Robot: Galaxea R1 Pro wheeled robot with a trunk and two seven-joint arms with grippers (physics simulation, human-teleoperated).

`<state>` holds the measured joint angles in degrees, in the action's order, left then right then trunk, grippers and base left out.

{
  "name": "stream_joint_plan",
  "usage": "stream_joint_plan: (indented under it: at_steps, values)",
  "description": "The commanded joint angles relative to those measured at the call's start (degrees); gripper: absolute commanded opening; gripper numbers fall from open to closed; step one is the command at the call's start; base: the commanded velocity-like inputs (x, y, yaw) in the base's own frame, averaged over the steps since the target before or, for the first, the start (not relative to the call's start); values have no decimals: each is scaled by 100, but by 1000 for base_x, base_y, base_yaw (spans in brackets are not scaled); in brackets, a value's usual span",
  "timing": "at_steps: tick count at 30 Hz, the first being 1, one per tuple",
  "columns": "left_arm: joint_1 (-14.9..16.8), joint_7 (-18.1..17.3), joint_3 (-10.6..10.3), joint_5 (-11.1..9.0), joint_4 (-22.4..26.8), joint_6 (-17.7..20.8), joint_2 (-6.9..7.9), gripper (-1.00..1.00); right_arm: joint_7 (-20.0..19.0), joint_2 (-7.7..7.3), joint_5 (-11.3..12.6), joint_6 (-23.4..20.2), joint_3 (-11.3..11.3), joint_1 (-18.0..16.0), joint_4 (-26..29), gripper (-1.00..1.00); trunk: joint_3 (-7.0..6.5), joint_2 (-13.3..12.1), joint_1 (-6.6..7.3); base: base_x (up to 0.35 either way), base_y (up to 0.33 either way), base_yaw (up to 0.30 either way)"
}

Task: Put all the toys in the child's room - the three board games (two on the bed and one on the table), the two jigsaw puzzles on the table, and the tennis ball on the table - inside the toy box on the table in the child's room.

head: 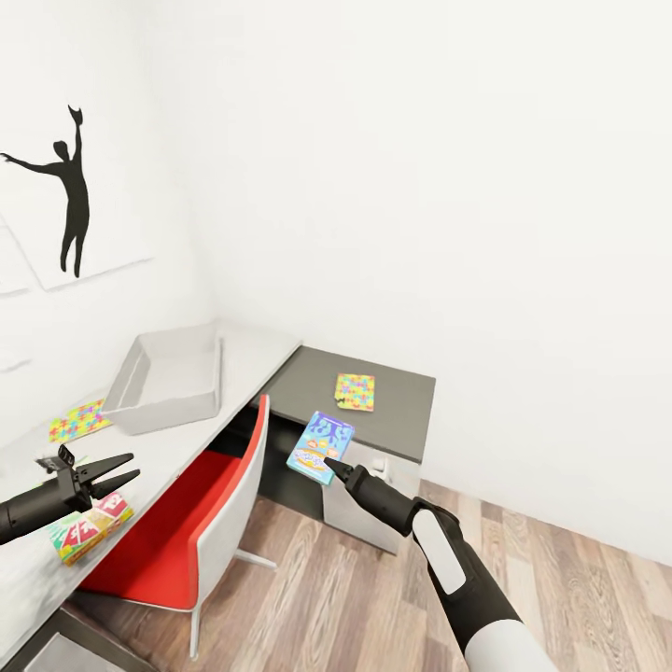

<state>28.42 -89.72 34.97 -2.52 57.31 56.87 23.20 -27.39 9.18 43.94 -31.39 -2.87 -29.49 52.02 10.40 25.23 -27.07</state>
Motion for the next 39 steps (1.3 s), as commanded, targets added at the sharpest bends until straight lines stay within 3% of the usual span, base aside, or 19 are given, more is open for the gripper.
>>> stream_joint_plan:
  at_steps: [1,16,28,39]
  values:
    - [5,-28,1,11,0,61,0,100,6,2,35,-37,6,-4,3,-100,11,11,-4,125,0,170]
    - [5,-28,1,8,0,61,0,100,104,5,40,-33,2,-4,1,-100,11,11,-4,261,-110,280]
    - [5,-28,1,12,0,54,0,100,190,5,40,-33,-124,-4,1,-100,11,11,-4,221,-177,286]
    - [5,-28,1,9,0,49,0,100,190,-4,44,-17,-119,-4,2,-100,11,11,-4,214,-77,46]
